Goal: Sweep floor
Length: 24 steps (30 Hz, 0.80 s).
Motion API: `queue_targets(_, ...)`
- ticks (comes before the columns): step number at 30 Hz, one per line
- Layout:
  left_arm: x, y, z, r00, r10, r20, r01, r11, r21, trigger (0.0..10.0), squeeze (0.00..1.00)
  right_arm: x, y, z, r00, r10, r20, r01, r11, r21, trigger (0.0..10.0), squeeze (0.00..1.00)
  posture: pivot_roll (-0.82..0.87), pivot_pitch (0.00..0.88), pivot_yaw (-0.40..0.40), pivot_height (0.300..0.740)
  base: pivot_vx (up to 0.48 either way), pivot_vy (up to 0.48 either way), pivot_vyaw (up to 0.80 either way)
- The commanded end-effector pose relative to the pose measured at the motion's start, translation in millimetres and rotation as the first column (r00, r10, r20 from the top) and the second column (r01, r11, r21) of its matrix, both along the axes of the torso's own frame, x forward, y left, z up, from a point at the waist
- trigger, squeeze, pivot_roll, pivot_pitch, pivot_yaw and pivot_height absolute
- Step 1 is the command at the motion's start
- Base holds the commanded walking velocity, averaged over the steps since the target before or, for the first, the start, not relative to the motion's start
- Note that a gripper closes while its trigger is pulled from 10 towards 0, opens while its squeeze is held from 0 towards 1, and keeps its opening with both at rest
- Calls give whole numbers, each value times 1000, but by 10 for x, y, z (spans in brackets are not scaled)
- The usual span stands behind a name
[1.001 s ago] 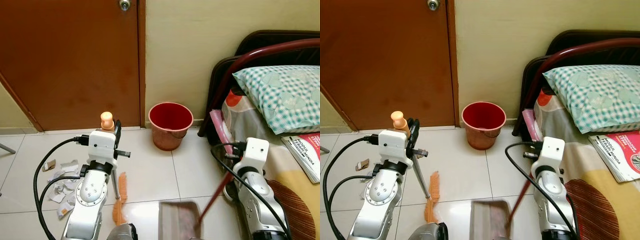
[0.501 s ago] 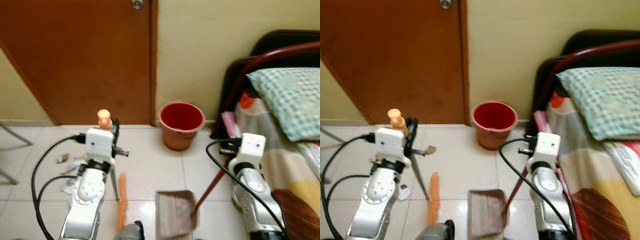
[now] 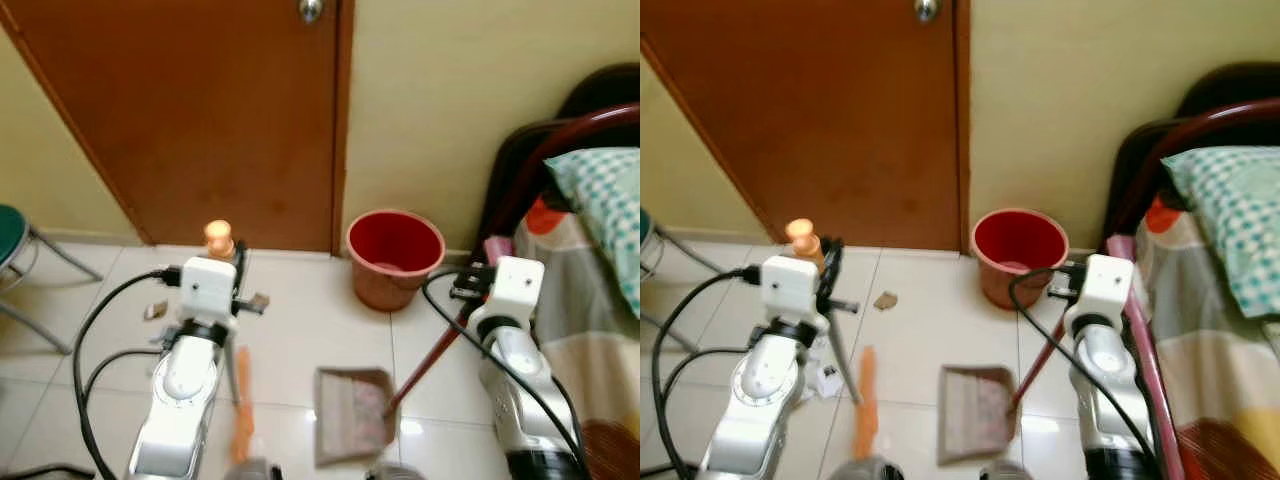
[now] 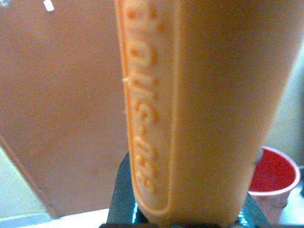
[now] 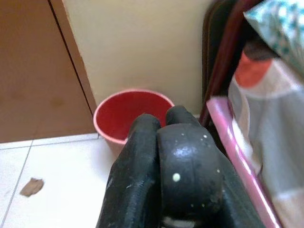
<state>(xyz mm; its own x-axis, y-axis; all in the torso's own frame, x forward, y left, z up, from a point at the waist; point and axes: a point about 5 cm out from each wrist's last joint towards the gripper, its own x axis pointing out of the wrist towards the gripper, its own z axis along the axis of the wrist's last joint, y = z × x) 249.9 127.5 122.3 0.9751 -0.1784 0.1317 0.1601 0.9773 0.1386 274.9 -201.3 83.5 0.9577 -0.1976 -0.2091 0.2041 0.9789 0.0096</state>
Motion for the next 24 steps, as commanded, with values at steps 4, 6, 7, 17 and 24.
queue_targets(4, 8, 73, 69, 999, 8, 31, -9, 1000, 21, 10000, 0, 26, 87, 54, 999, 18, 36, -19, 1000, 3, 10000, 0, -19, 60, -18, 740, 274, 246, 0)
queue_targets(6, 12, 76, 70, 999, 8, 31, -9, 1000, 24, 10000, 0, 24, 95, 38, 999, 21, 32, -21, 1000, 4, 10000, 0, -17, 59, -18, 740, 266, 240, 0)
queue_targets(7, 14, 77, 71, 999, 9, 33, -10, 1000, 26, 10000, 0, 23, 94, 32, 999, 21, 31, -21, 1000, 4, 10000, 0, -17, 59, -18, 740, 247, 0, 0)
queue_targets(17, 19, 78, 96, 998, 23, 65, -26, 998, 50, 10000, 0, 45, 56, 43, 999, -5, 42, 5, 1000, 5, 10000, 0, -19, 57, -15, 740, 49, 0, 0)
queue_targets(24, 15, 80, 80, 997, 30, 65, -33, 998, 55, 10000, 0, 54, 36, 31, 998, -28, 49, 26, 999, 33, 10000, 0, -16, 71, -20, 740, 0, 0, 0)
